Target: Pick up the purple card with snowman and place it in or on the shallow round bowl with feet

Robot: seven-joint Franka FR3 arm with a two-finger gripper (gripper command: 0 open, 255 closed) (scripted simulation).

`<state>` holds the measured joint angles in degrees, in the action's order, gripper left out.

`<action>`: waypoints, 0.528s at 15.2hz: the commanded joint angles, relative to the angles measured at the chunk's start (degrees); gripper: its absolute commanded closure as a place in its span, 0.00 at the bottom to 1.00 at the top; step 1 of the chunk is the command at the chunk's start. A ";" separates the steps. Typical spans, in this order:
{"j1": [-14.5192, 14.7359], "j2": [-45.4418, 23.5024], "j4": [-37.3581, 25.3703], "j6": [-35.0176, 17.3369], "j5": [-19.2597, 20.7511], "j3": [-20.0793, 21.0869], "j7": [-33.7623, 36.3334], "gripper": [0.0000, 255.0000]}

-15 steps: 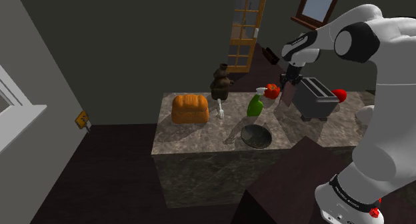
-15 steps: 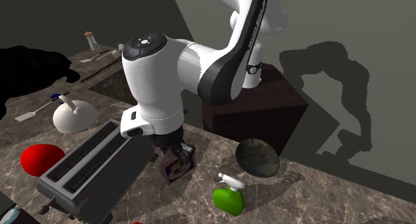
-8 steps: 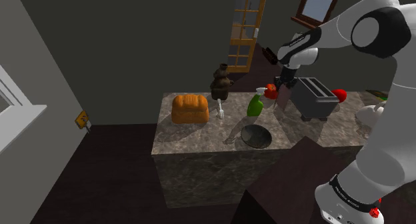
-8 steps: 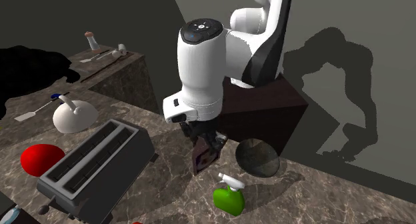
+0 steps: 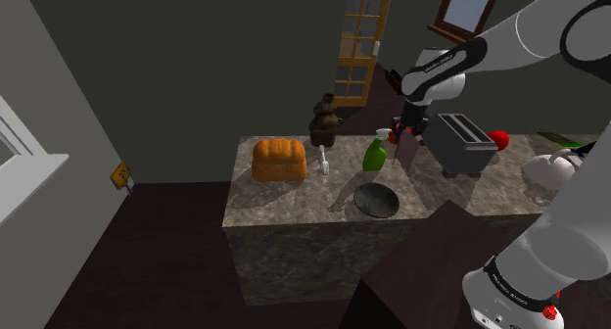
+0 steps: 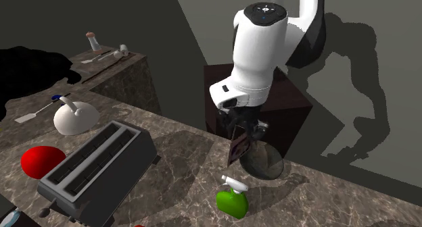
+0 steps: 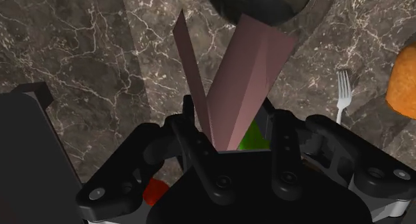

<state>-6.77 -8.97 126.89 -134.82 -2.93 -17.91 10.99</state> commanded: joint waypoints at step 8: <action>6.76 11.18 11.15 -0.38 4.42 4.89 14.69 1.00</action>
<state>-0.59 1.73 137.21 -134.84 1.35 -13.59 24.25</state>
